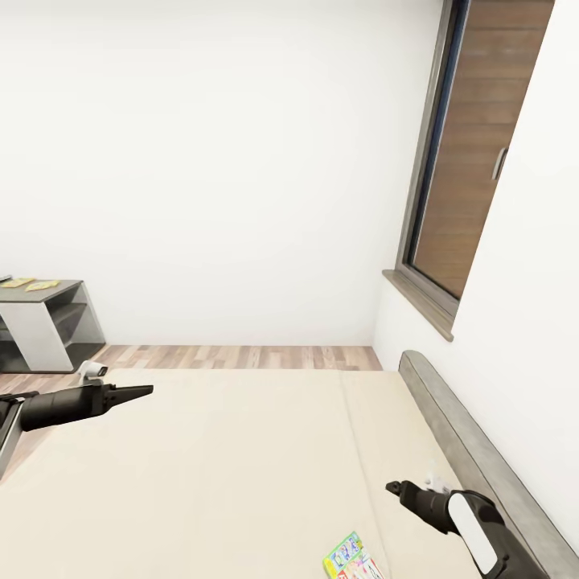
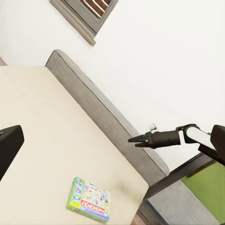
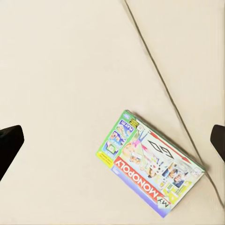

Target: Put all the toys in the child's room - the three board games (two on the bed and one on the table), the two jigsaw puzzles on the table, and the tennis ball on the table - inside the toy box on the table in the child's room.

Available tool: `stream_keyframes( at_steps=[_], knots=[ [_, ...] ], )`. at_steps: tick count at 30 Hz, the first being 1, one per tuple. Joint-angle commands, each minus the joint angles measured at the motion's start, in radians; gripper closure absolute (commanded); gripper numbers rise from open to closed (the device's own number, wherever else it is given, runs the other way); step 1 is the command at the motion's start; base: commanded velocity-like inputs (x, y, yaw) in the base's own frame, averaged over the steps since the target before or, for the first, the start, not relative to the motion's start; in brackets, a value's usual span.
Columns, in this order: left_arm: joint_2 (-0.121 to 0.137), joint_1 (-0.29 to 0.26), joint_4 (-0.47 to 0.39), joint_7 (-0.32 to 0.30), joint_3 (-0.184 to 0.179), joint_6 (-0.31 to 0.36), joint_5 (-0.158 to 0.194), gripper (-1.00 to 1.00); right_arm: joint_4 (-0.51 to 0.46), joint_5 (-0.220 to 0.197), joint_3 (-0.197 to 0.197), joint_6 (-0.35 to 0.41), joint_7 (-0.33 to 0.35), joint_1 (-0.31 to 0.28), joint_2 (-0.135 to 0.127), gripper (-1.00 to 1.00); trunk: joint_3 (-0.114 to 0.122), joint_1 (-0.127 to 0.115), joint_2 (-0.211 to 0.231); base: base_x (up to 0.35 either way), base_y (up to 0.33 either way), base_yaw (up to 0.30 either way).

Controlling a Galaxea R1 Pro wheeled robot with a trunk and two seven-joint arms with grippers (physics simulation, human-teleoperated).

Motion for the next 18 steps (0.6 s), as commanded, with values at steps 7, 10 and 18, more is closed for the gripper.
stream_keyframes(
  at_steps=[7,10,18],
  knots=[
    [0.005,-0.001,0.000,-0.004,0.002,0.020,0.004,-1.00,0.001,0.005,-0.002,-0.022,0.007,-0.001,-0.002,-1.00,-0.002,0.001,-0.002,0.000,0.000,0.000],
    [0.009,-0.001,0.000,-0.004,0.006,0.042,0.007,-1.00,0.001,0.006,-0.002,-0.024,0.009,-0.001,-0.001,-1.00,-0.002,0.001,-0.002,0.000,0.000,0.000],
    [0.007,0.000,-0.004,-0.004,0.010,0.184,0.006,-1.00,-0.001,0.006,-0.003,-0.023,0.010,-0.001,-0.001,-1.00,-0.002,0.001,-0.002,0.000,0.000,0.000]
  ],
)
